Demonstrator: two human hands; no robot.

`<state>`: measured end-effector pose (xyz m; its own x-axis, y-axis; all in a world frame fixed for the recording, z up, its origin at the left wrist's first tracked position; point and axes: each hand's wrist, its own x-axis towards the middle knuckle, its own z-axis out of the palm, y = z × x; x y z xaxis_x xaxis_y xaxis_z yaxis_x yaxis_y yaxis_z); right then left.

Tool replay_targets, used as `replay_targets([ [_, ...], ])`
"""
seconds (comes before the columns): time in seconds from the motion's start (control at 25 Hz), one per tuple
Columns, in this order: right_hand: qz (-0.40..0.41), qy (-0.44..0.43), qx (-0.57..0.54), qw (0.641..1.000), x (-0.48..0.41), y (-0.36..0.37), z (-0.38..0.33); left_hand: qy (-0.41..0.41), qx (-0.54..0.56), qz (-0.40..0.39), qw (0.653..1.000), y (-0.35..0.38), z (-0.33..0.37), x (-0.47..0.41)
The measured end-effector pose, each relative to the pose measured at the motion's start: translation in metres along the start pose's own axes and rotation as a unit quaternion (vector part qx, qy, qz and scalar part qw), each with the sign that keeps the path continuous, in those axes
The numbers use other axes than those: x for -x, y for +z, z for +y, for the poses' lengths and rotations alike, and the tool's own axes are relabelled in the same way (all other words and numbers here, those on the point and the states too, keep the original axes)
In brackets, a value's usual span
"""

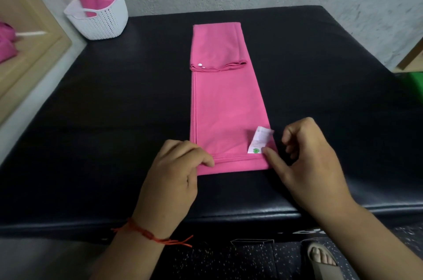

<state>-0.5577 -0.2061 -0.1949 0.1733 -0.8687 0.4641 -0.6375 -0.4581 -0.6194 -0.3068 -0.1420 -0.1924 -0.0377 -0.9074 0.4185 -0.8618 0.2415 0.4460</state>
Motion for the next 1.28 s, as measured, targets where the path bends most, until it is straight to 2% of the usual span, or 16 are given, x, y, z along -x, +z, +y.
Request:
replay_targets([
  [0.16,-0.026,-0.137,0.064,0.988,0.002,0.001,0.004,-0.013,0.040,0.020,0.999,-0.002,-0.001,0.002],
  [0.32,-0.106,-0.172,0.041,0.979,-0.002,0.001,0.014,0.020,0.036,-0.032,0.999,-0.009,-0.002,0.003],
  [0.44,-0.146,-0.156,0.013,0.977,-0.004,-0.005,0.014,0.012,0.020,-0.062,0.998,-0.010,-0.004,0.005],
  [0.6,-0.186,-0.137,0.004,0.973,-0.003,-0.010,0.010,-0.019,0.028,-0.044,0.998,-0.008,-0.002,0.006],
  [1.04,-0.165,-0.094,-0.001,0.982,-0.006,-0.005,0.011,-0.140,0.065,0.033,0.988,0.002,-0.001,-0.002],
  [1.12,-0.145,-0.060,-0.023,0.987,-0.007,-0.006,0.007,-0.155,0.078,0.044,0.984,0.003,-0.001,-0.004],
  [1.2,-0.158,-0.014,-0.064,0.985,-0.009,-0.012,0.004,-0.162,0.091,0.045,0.982,0.003,0.000,-0.004],
  [1.28,-0.184,-0.007,-0.082,0.979,-0.010,-0.016,0.001,-0.160,0.104,0.040,0.981,0.002,0.001,-0.002],
])
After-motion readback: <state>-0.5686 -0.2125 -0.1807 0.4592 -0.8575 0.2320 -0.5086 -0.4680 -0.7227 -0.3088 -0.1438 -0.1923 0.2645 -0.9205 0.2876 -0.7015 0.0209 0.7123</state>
